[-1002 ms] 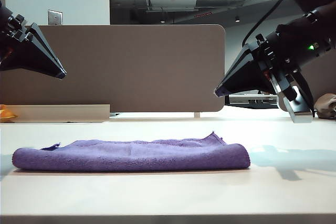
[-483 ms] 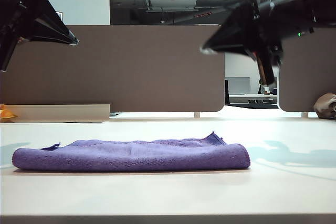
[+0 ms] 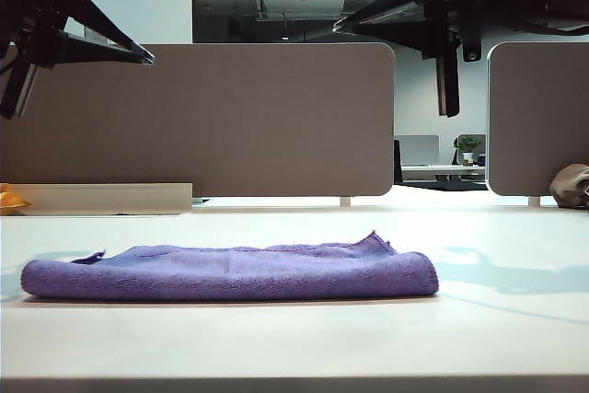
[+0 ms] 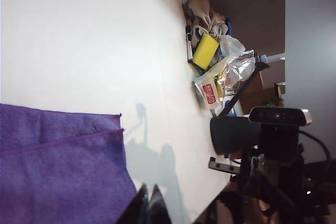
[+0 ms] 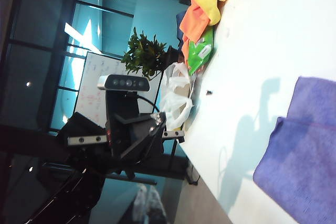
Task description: Fold the bottom of the cloth upward, then fold it vertically to form a square shape.
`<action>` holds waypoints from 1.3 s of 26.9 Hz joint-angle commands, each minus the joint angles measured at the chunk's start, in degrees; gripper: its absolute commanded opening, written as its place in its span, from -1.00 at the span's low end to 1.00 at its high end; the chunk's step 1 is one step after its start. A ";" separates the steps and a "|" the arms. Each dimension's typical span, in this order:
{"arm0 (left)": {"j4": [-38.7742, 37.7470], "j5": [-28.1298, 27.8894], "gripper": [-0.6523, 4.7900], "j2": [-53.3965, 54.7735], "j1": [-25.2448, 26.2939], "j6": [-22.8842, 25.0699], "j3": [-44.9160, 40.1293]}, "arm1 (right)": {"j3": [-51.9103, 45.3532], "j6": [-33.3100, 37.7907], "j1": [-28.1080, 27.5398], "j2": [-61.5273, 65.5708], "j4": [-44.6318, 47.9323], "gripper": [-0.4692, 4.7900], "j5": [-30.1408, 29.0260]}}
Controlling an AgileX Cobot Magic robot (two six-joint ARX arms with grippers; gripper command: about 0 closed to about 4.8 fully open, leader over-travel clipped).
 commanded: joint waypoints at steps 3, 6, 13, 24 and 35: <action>1.14 0.48 -0.78 -0.20 -0.04 8.02 0.15 | 0.20 -9.27 0.02 -0.17 2.10 -0.82 -1.16; 0.74 0.31 -0.78 -0.20 -0.04 11.69 0.15 | 0.20 -11.82 0.04 -0.17 1.20 -0.82 -2.51; -10.05 -10.05 -0.78 -0.31 -0.02 20.87 0.46 | 0.20 -19.96 -0.70 -0.22 -8.68 -0.82 -0.02; -32.33 -27.41 -0.78 -0.31 -0.02 38.38 11.10 | 2.82 -39.06 -1.27 -1.20 -36.74 -0.80 16.44; -34.64 -27.19 -0.78 1.38 -0.04 38.34 11.08 | 12.50 -52.89 -1.14 -1.03 -65.90 0.28 26.08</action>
